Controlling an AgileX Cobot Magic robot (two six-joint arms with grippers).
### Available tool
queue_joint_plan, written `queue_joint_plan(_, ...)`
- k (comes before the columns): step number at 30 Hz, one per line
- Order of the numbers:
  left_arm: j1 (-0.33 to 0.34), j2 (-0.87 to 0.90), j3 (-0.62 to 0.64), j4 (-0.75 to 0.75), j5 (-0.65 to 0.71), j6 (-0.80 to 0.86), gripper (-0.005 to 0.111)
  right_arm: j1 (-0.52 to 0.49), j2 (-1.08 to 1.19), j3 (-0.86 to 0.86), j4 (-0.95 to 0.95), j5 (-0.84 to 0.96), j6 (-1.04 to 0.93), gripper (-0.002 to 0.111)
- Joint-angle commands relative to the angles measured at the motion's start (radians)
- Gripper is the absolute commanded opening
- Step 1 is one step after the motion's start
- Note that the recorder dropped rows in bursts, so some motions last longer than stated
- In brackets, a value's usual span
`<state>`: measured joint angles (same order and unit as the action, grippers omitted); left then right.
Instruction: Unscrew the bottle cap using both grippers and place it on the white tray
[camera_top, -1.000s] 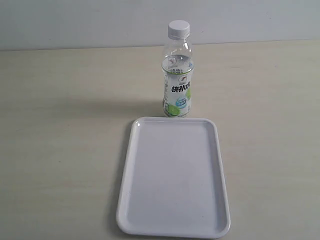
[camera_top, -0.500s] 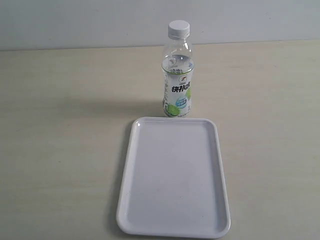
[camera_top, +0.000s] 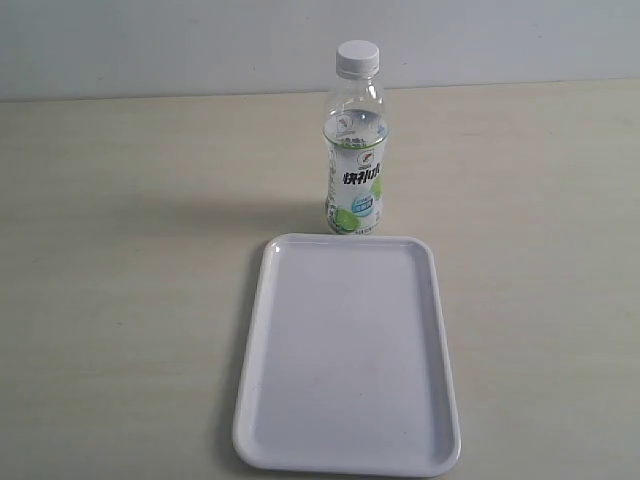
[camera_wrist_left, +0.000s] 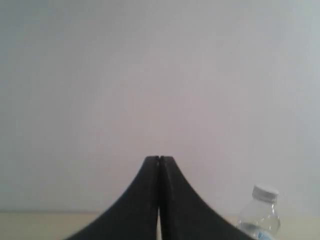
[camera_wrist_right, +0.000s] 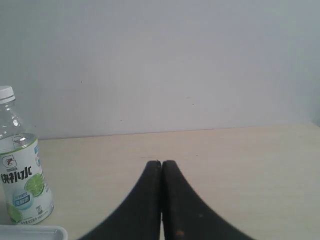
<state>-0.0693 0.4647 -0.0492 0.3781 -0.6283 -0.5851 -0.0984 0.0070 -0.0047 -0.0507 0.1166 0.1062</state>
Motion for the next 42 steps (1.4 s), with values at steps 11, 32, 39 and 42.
queue_joint_plan(11,-0.097,1.03,-0.895,0.523,0.949,-0.017,0.0,-0.006,-0.007,0.005,-0.001,-0.013,-0.005,0.0)
queue_joint_plan(32,-0.161,1.313,-0.739,0.496,-0.1,0.259,0.0,-0.006,-0.007,0.005,-0.001,-0.013,-0.005,0.0)
queue_joint_plan(39,-0.078,1.366,-0.764,0.723,-0.4,0.08,0.0,-0.006,-0.007,0.005,-0.001,-0.013,-0.005,0.0)
queue_joint_plan(42,-0.066,1.412,-0.764,0.772,-0.478,0.088,0.0,-0.006,-0.007,0.005,-0.001,-0.013,-0.005,0.0)
